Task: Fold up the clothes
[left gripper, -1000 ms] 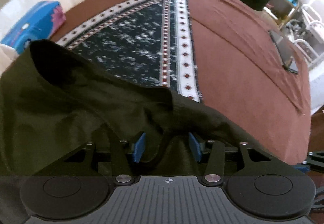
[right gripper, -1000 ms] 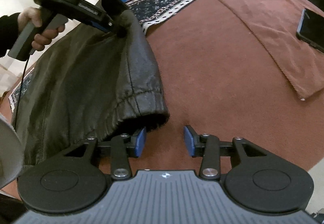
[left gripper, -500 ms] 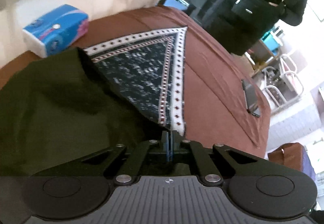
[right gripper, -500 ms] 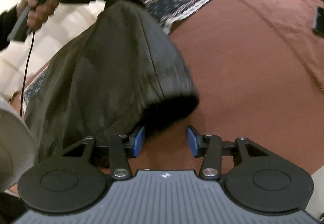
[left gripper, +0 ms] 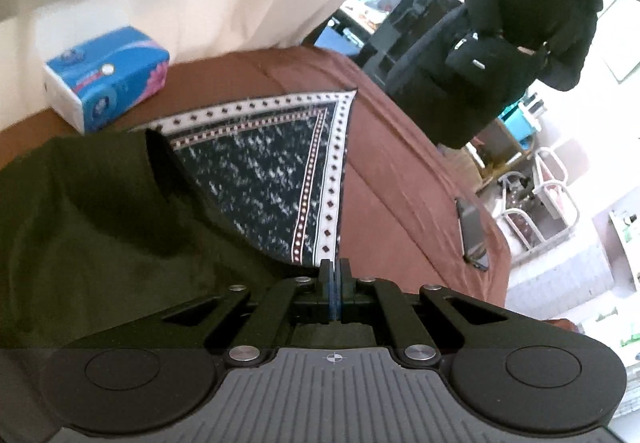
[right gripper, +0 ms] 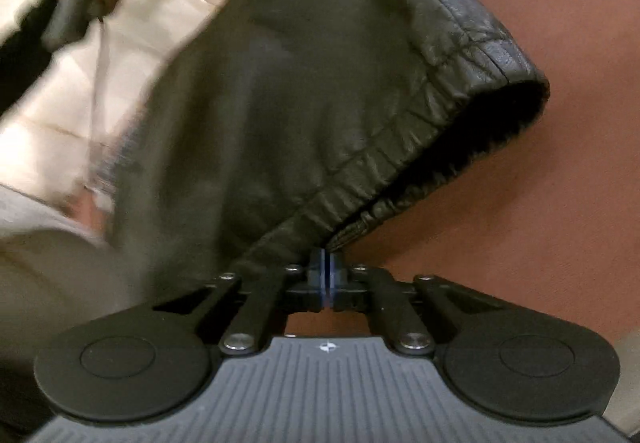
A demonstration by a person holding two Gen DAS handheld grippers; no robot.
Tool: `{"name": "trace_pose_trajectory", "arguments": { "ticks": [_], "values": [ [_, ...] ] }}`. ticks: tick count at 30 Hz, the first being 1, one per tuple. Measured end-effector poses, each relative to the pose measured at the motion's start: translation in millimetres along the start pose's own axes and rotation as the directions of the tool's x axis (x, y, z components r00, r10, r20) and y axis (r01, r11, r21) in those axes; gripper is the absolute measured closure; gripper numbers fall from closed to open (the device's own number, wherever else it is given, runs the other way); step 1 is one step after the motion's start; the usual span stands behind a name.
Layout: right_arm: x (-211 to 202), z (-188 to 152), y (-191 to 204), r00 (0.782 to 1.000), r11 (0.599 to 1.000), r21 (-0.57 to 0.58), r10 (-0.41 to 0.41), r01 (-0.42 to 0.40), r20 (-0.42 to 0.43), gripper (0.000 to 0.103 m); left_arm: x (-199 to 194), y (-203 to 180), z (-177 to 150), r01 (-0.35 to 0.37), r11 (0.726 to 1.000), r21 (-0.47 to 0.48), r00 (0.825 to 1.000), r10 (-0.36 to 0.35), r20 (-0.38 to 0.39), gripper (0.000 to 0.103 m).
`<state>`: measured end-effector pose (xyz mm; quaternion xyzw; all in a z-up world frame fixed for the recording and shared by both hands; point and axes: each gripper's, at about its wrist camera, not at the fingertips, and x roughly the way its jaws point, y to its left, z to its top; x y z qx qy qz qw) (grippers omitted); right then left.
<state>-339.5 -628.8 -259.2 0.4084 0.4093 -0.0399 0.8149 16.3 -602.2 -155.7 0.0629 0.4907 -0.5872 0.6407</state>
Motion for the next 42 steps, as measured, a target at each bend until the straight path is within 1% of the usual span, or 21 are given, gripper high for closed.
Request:
{"name": "trace_pose_trajectory", "arguments": {
  "ticks": [4, 6, 7, 9, 12, 15, 16, 17, 19, 20, 23, 25, 28, 29, 30, 31, 34, 35, 36, 39, 42],
  "values": [
    [-26, -8, 10, 0.986, 0.984, 0.080, 0.156, -0.160, 0.053, 0.102, 4, -8, -1, 0.006, 0.999, 0.035, 1.000, -0.005, -0.020, 0.103],
    [-23, -12, 3, 0.995, 0.989, 0.113, 0.095, -0.096, 0.023, 0.101, 8, -10, -5, -0.009, 0.999, 0.039, 0.999, 0.010, -0.033, 0.102],
    [-15, -15, -3, 0.999, 0.992, 0.118, 0.039, -0.036, -0.024, 0.099, 9, -10, -7, -0.024, 0.999, 0.037, 0.999, 0.026, -0.042, 0.096],
    [-3, -15, -14, 0.992, 0.989, 0.129, -0.057, 0.072, -0.117, 0.098, -2, -7, -14, -0.060, 0.998, 0.028, 0.998, 0.061, -0.030, 0.081],
    [-33, 11, -7, 0.995, 0.995, 0.032, -0.094, 0.095, -0.021, 0.092, -30, 1, -26, -0.116, 0.993, 0.000, 0.993, 0.116, 0.020, 0.077],
    [-62, 38, 1, 0.990, 0.990, -0.062, -0.121, 0.126, 0.077, 0.088, -73, 21, -51, -0.164, 0.980, -0.109, 0.981, 0.174, 0.085, 0.066],
    [-71, 47, 3, 0.986, 0.986, -0.092, -0.128, 0.138, 0.110, 0.079, -86, 28, -61, -0.191, 0.971, -0.147, 0.973, 0.207, 0.102, 0.061],
    [-78, 57, 6, 0.980, 0.980, -0.127, -0.135, 0.154, 0.143, 0.060, -100, 35, -74, -0.227, 0.956, -0.187, 0.961, 0.250, 0.115, 0.060],
    [-68, 95, 11, 0.966, 0.949, -0.237, -0.160, 0.207, 0.201, 0.045, -124, 49, -100, -0.284, 0.920, -0.270, 0.937, 0.326, 0.125, 0.058],
    [-62, 113, 12, 0.959, 0.930, -0.285, -0.171, 0.232, 0.226, 0.045, -136, 56, -113, -0.308, 0.899, -0.312, 0.925, 0.359, 0.123, 0.057],
    [-25, 161, 1, 0.953, 0.900, -0.335, -0.214, 0.278, 0.216, 0.044, -170, 69, -159, -0.364, 0.826, -0.431, 0.886, 0.450, 0.113, 0.056],
    [1, 180, -13, 0.955, 0.890, -0.352, -0.248, 0.290, 0.160, 0.044, -184, 72, -184, -0.389, 0.784, -0.484, 0.865, 0.491, 0.101, 0.055],
    [31, 197, -23, 0.971, 0.899, -0.369, -0.230, 0.236, 0.059, 0.045, -193, 70, -210, -0.408, 0.736, -0.540, 0.847, 0.527, 0.077, 0.055],
    [33, 195, -24, 0.978, 0.909, -0.364, -0.206, 0.202, 0.028, 0.057, -194, 69, -217, -0.413, 0.723, -0.554, 0.842, 0.535, 0.071, 0.055],
    [34, 193, -24, 0.984, 0.919, -0.359, -0.177, 0.165, -0.002, 0.069, -192, 67, -217, -0.414, 0.723, -0.553, 0.842, 0.536, 0.070, 0.055],
    [32, 193, -20, 0.991, 0.931, -0.347, -0.130, 0.115, -0.020, 0.094, -189, 64, -216, -0.415, 0.723, -0.552, 0.841, 0.537, 0.070, 0.055],
    [12, 206, -37, 1.000, 0.978, -0.210, -0.015, 0.018, 0.016, 0.095, -176, 56, -206, -0.408, 0.744, -0.529, 0.849, 0.522, 0.079, 0.053],
    [6, 210, -48, 0.999, 0.989, -0.146, -0.006, 0.011, 0.033, 0.095, -170, 52, -202, -0.409, 0.754, -0.515, 0.852, 0.518, 0.082, 0.053],
    [6, 211, -59, 0.998, 0.993, -0.107, -0.045, 0.048, 0.033, 0.095, -164, 49, -197, -0.409, 0.763, -0.501, 0.854, 0.513, 0.085, 0.053],
    [11, 208, -65, 0.994, 0.987, -0.123, -0.109, 0.106, -0.013, 0.089, -153, 39, -188, -0.419, 0.779, -0.466, 0.853, 0.514, 0.092, 0.052],
    [-4, 206, -41, 0.987, 0.964, -0.218, -0.133, 0.150, 0.091, 0.073, -154, 39, -189, -0.427, 0.769, -0.475, 0.845, 0.527, 0.094, 0.051]
  ]
}}
